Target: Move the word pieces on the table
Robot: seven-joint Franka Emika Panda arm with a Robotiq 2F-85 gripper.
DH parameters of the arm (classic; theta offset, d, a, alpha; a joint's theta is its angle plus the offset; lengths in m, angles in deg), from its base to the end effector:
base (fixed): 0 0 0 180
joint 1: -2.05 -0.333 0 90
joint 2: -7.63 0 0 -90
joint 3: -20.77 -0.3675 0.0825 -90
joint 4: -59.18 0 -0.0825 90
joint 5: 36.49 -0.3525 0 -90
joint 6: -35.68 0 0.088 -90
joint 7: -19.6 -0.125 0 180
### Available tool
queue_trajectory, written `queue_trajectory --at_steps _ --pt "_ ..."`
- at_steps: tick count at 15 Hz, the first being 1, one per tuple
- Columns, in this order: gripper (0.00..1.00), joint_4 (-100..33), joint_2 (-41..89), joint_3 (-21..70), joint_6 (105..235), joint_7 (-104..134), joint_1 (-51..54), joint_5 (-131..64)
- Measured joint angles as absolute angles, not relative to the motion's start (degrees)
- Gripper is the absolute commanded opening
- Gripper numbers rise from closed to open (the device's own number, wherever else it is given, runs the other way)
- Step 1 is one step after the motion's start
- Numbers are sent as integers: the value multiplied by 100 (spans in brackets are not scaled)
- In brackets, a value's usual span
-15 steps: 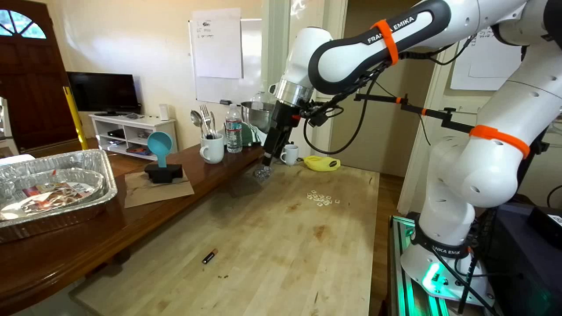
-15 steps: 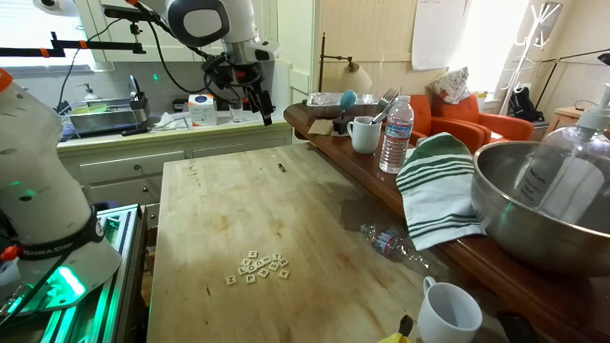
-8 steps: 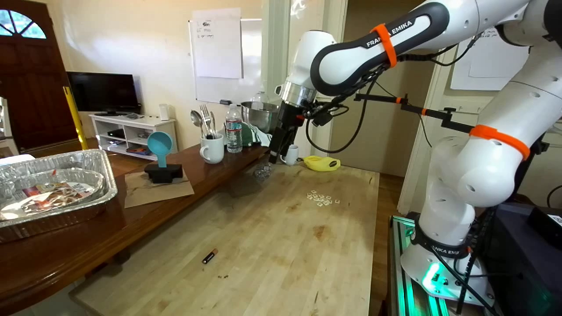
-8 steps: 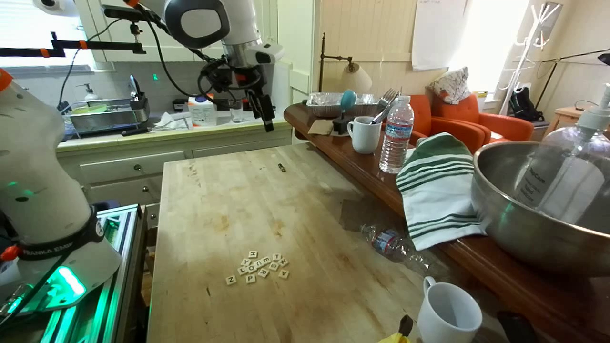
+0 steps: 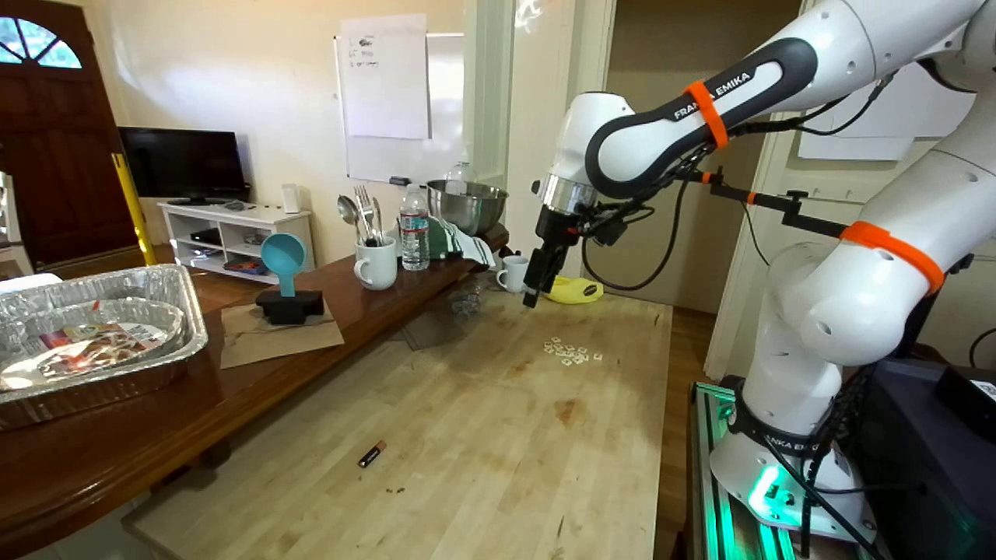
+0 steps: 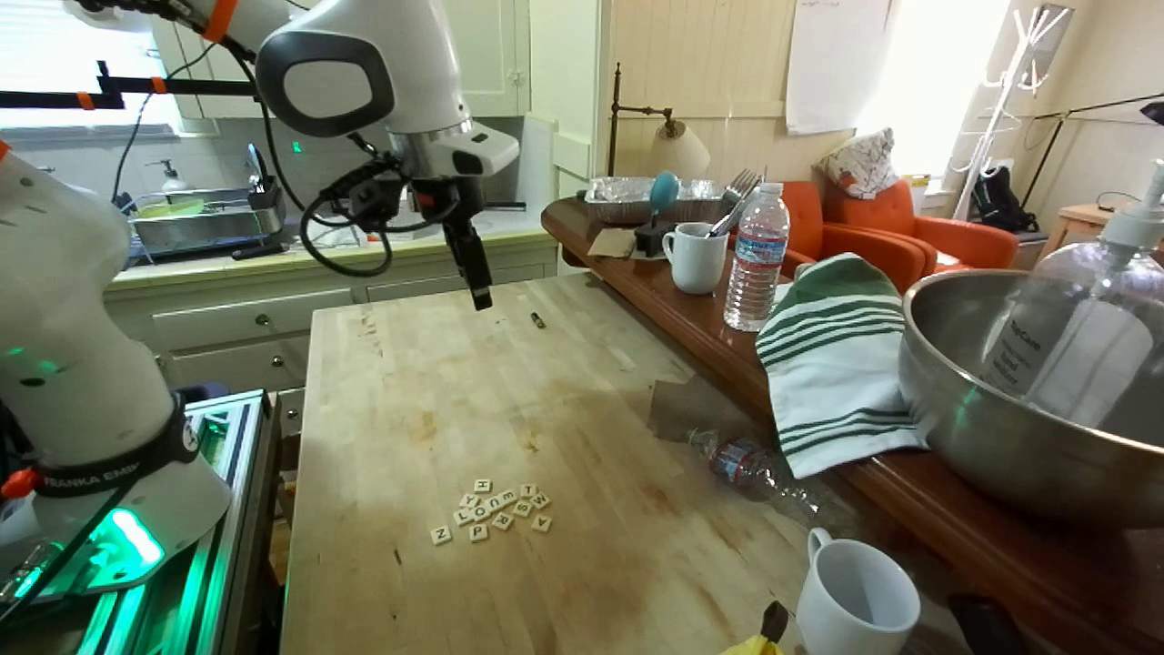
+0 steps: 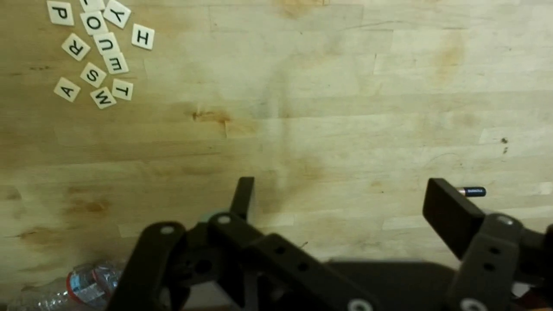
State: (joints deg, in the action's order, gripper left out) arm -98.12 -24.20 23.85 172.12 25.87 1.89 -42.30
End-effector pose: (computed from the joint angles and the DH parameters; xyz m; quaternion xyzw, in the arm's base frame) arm 0.3212 -0.0147 0.4453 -0.9941 0.0015 -0.0984 0.0450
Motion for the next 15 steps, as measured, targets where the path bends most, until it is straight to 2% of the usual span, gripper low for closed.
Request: queue_trajectory --at_steps 7,15 --pt "100 -9852 -2342 2920 17377 3184 369 -4132" --pt "100 -9881 -1788 2800 16782 2517 942 -3505"
